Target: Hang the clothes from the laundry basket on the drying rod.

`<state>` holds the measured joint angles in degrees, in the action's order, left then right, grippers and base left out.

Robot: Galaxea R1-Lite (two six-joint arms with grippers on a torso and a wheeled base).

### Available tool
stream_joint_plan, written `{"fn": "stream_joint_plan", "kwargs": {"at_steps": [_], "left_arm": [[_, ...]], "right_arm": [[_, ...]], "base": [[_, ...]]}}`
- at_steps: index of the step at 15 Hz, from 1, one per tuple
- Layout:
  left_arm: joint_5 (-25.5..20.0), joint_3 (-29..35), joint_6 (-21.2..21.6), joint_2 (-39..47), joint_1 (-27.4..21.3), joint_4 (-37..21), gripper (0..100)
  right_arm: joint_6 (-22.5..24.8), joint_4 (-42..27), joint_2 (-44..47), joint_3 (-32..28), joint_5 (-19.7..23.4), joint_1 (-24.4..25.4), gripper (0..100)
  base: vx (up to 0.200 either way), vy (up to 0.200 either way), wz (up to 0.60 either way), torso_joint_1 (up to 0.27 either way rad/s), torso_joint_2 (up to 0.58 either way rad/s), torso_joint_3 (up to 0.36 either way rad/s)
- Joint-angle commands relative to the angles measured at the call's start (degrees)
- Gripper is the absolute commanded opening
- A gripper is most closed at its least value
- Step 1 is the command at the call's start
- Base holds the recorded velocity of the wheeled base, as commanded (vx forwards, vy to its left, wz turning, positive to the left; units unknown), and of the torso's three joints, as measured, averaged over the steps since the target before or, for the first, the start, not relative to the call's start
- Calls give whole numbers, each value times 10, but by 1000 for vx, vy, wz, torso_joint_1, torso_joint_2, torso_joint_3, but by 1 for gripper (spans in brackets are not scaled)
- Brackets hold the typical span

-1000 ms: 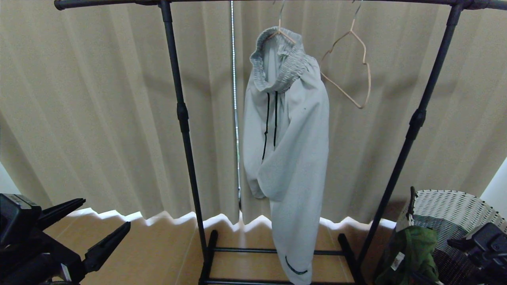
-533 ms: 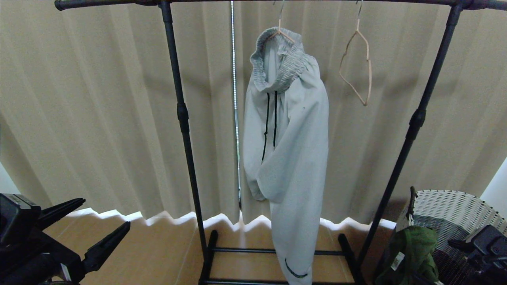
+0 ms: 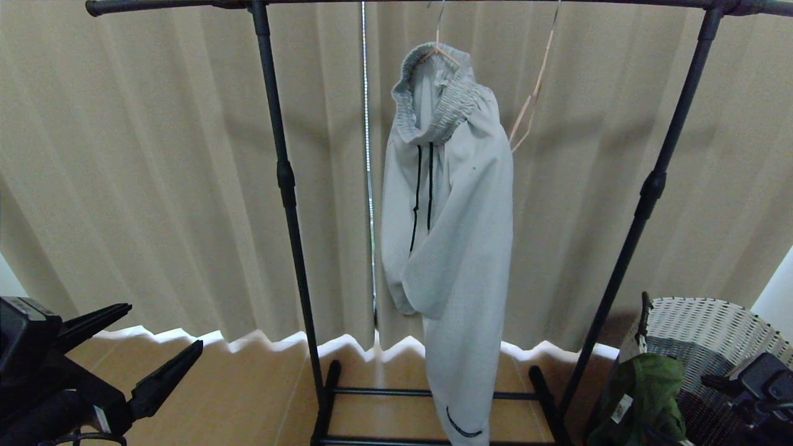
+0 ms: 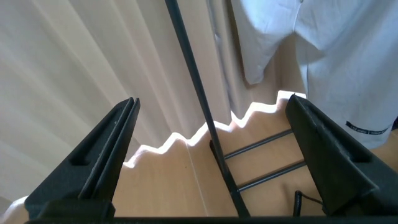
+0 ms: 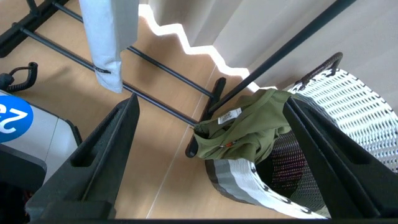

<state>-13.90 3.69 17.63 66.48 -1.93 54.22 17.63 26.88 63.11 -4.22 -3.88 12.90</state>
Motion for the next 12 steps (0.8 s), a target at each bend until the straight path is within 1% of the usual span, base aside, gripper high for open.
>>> {"fn": "stream_joint_plan", "kwargs": {"at_steps": [1,12], "left_arm": [[0,0,0,0,0,0,100],[0,-4,0,-2,-1,0,100]], "right_arm": [[0,0,2,0,0,0,100],[1,-1,-3,1,0,0,100]], "base": [[0,-200,0,-2,2,2],[0,-200,0,3,3,1]]}}
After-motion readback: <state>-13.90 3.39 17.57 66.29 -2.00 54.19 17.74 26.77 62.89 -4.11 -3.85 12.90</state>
